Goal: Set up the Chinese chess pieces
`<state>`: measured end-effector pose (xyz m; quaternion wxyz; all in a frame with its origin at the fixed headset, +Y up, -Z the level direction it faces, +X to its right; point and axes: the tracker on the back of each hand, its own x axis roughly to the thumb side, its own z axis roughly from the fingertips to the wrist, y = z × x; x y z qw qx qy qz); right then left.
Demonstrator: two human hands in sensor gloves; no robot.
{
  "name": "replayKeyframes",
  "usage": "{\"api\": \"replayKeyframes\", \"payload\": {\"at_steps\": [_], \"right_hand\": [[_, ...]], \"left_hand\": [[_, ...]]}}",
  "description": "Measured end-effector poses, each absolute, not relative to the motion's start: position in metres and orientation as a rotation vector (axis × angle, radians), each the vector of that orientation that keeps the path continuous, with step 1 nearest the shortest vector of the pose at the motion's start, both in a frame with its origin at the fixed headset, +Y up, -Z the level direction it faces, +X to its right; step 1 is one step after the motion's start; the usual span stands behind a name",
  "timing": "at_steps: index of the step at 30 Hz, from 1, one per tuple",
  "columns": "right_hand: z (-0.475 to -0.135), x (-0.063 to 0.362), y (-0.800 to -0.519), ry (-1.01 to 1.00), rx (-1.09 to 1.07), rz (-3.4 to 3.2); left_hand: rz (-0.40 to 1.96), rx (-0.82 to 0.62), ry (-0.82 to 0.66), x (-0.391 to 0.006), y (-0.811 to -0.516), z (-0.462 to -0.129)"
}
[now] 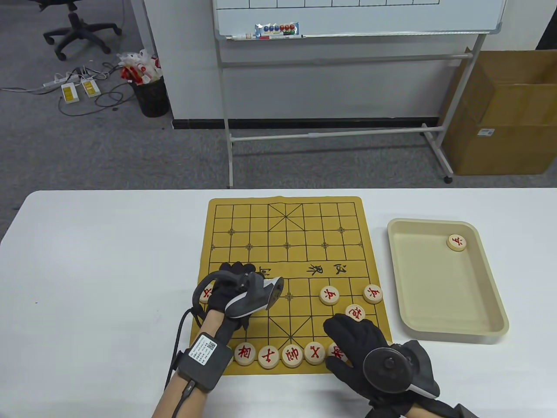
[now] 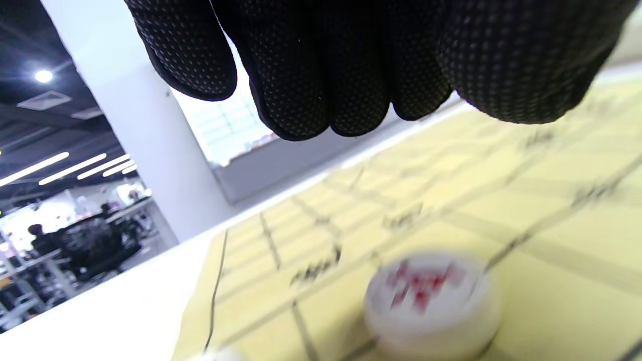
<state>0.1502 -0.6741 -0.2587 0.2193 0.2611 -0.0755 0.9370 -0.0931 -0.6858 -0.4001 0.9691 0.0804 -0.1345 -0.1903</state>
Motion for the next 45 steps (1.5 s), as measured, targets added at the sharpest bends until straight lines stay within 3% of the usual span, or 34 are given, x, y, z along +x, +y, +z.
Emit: {"api": "replayKeyframes", "payload": {"at_steps": [6, 12, 18, 21, 25, 30, 33, 37, 45], "right_hand": [[-0.264, 0.155, -0.678, -0.219, 0.684, 2.569], [-0.266, 0.152, -0.683, -0.216, 0.680, 2.580], [-0.268, 0.149, -0.689, -0.206, 0.686, 2.606], [-0.273, 0.155, -0.678, -0.200, 0.664, 2.618], [-0.301, 0.184, -0.640, -0.339, 0.543, 2.685], [-0.385, 0.250, -0.614, -0.324, 0.096, 2.869], [-0.439, 0.291, -0.629, -0.222, -0.191, 2.949], [-0.495, 0.333, -0.680, 0.041, -0.544, 3.011], [-0.541, 0.357, -0.736, 0.161, -0.751, 3.096]], "left_hand": [[-0.005, 0.236, -0.383, -0.088, -0.647, -0.337], [0.179, 0.216, -0.443, -0.093, -0.665, -0.297], [0.229, 0.218, -0.427, -0.105, -0.689, -0.300], [0.224, 0.222, -0.421, -0.111, -0.691, -0.299], [0.247, 0.219, -0.427, -0.115, -0.690, -0.293], [0.244, 0.235, -0.450, -0.113, -0.687, -0.286], [0.234, 0.228, -0.466, -0.109, -0.690, -0.284], [0.224, 0.213, -0.480, -0.106, -0.693, -0.283], [0.244, 0.185, -0.497, -0.104, -0.696, -0.284]]}}
